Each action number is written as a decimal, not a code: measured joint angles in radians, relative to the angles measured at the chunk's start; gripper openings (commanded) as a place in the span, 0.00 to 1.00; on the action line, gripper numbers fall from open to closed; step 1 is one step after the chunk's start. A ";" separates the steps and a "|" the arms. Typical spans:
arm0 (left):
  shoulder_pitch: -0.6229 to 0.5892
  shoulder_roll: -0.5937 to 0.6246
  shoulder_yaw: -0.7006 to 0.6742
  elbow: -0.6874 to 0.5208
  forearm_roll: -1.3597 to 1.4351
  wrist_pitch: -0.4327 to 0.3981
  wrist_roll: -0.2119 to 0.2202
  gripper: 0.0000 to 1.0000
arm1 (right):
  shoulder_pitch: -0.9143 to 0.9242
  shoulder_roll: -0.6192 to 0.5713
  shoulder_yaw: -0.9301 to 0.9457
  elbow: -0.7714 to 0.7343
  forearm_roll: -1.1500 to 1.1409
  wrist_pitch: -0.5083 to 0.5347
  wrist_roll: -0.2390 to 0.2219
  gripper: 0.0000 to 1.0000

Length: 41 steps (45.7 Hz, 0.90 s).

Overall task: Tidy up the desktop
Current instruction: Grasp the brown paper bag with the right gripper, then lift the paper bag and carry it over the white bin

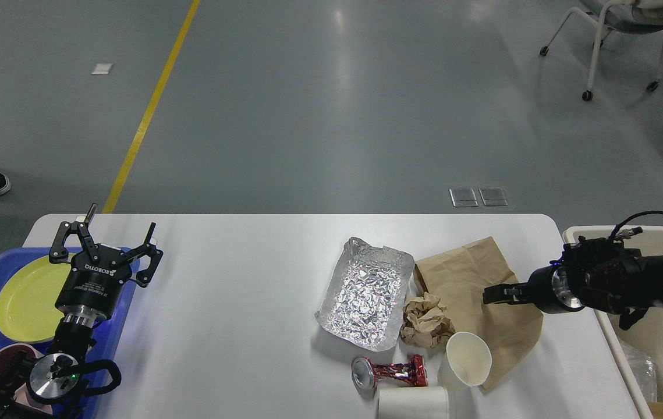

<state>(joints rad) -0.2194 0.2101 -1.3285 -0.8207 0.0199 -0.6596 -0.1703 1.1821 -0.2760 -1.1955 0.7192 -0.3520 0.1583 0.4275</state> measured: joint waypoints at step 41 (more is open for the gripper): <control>0.000 0.000 0.000 0.000 0.000 0.000 0.000 0.96 | 0.206 -0.128 -0.018 0.201 0.193 0.111 -0.144 0.00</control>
<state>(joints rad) -0.2193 0.2101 -1.3285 -0.8207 0.0199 -0.6596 -0.1703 1.3878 -0.4044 -1.2136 0.9204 -0.1594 0.2693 0.2832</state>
